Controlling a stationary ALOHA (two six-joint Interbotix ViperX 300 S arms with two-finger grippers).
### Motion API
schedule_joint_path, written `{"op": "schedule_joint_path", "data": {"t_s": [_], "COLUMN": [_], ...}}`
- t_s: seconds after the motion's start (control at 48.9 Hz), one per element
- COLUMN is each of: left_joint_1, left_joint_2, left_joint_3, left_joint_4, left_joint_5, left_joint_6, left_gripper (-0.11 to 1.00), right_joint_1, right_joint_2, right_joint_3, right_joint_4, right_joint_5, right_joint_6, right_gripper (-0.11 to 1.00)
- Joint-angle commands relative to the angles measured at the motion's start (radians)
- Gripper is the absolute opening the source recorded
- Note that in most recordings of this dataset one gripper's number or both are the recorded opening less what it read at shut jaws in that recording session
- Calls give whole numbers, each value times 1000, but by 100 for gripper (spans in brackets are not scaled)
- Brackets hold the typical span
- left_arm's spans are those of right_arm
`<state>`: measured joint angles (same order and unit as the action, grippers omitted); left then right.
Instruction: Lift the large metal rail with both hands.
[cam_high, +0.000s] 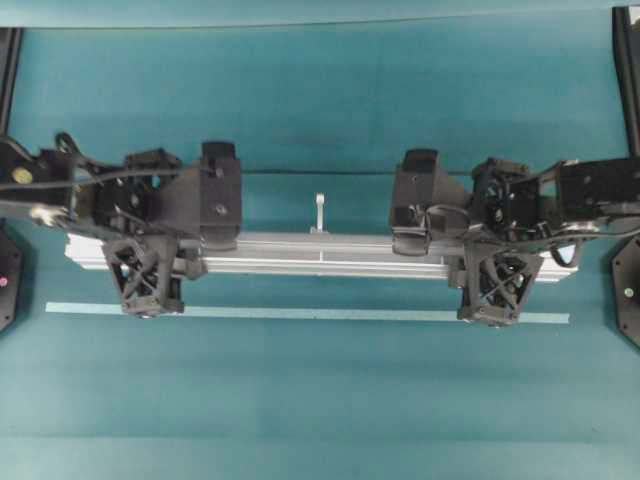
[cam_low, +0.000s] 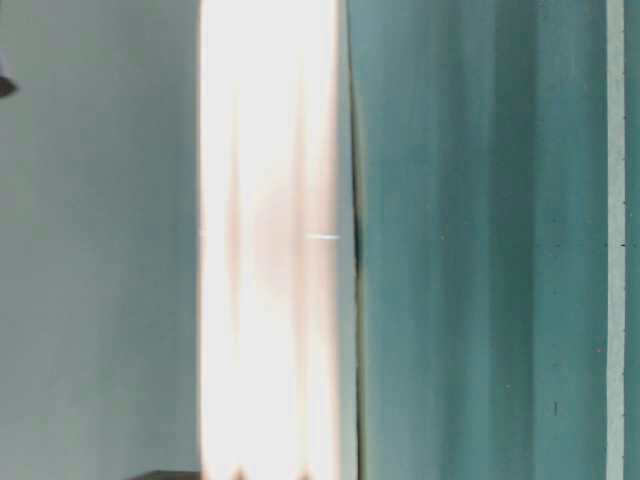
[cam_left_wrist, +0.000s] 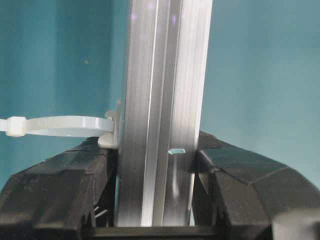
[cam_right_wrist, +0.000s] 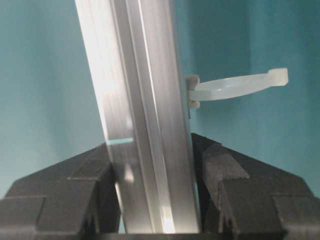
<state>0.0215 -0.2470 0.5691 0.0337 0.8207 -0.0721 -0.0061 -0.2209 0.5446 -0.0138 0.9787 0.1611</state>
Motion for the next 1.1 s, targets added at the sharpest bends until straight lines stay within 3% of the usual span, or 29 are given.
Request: {"op": "schedule_joint_path", "data": {"t_s": [0.0, 0.736, 1.083], "left_joint_1": [-6, -32, -32], "left_joint_2": [9, 127, 167], "left_joint_3": [15, 141, 156], "left_joint_4": [-3, -3, -3], "left_joint_5": [-40, -288, -321], "left_joint_6": [-8, -52, -46], "left_gripper": [37, 37, 37], "right_joint_1": [0, 25, 40], "right_joint_2": [11, 110, 176], "right_joint_3": [8, 138, 160], "right_joint_4": [-2, 2, 5], "right_joint_5": [-44, -288, -360], "right_joint_6": [11, 3, 2], "right_gripper": [40, 40, 40]}}
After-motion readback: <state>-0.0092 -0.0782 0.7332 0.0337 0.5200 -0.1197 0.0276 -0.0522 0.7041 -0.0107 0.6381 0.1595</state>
